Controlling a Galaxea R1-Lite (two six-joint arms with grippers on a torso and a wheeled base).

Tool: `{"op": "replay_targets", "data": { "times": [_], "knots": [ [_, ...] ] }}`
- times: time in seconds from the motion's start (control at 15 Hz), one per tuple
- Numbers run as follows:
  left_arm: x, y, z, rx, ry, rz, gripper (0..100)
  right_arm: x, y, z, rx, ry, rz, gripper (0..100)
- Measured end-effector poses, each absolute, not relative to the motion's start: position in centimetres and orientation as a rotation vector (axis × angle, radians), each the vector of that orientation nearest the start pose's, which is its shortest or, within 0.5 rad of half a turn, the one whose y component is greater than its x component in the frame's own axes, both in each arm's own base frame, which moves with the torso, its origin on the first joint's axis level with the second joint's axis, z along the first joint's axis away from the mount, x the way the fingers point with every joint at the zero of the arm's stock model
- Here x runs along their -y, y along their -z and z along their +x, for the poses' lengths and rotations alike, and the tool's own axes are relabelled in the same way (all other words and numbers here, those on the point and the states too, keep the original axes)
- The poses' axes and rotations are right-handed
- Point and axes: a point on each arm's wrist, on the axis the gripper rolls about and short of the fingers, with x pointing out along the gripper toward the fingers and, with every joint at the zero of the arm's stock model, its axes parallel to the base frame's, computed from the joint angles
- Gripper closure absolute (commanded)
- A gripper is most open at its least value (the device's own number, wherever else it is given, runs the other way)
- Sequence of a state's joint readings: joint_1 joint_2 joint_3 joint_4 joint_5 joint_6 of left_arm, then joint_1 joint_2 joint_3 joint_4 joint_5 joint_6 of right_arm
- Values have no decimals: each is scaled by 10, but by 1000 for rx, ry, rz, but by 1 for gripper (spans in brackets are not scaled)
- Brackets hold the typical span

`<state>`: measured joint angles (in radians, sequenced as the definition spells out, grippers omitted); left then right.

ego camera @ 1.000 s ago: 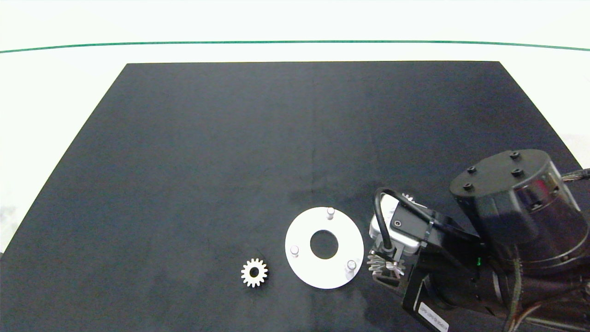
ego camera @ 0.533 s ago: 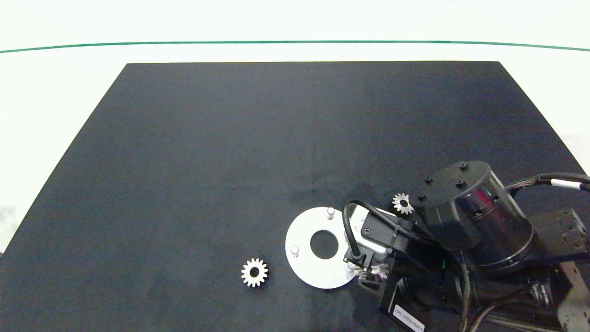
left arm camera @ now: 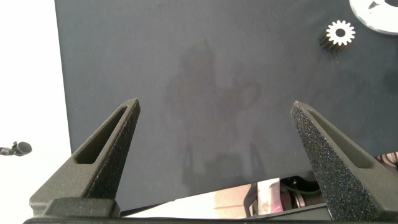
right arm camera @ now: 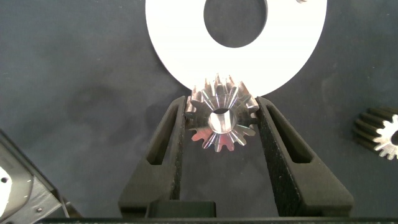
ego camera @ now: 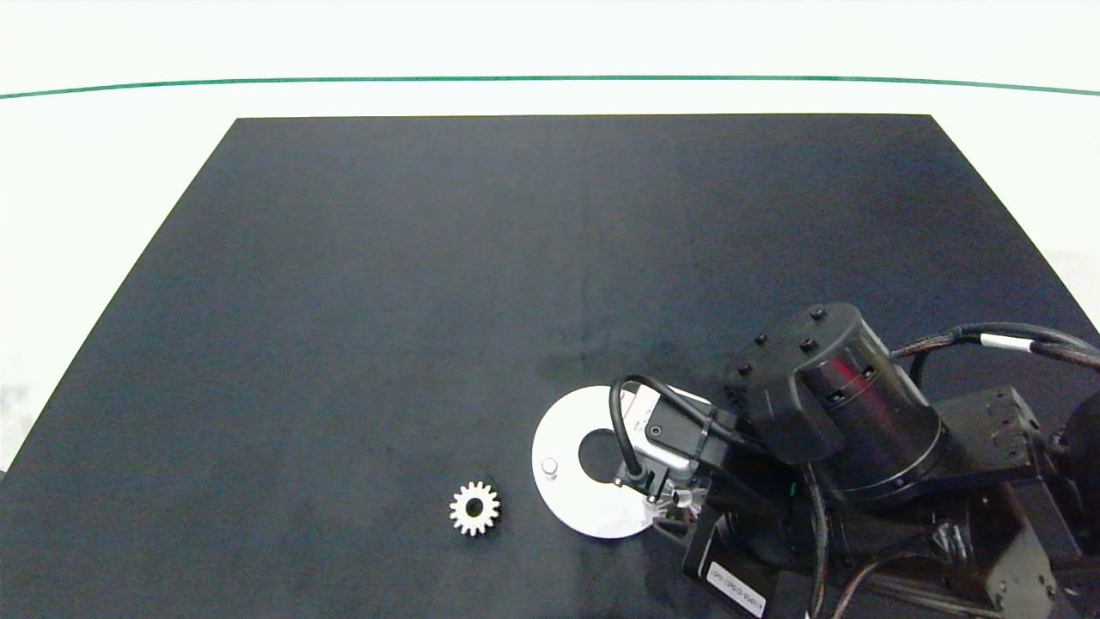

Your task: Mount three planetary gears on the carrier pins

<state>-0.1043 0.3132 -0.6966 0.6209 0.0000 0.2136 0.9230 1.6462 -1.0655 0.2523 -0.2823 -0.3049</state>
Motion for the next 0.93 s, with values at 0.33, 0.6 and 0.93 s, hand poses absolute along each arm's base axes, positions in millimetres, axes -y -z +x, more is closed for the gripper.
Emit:
{"op": "replay_targets", "data": {
  "times": [0.33,0.6,0.93],
  "knots": [
    [-5,-205,-52,-221,128,225,0,-223,-188,177,-613,-702,-773,96],
    [-5,-204,-52,-224,130,225,0,-228,-185,181,-619,-702,-775,96],
    [-6,-205,-52,-220,132,223,0,-235,-184,181,-617,-713,-781,96]
  ]
}}
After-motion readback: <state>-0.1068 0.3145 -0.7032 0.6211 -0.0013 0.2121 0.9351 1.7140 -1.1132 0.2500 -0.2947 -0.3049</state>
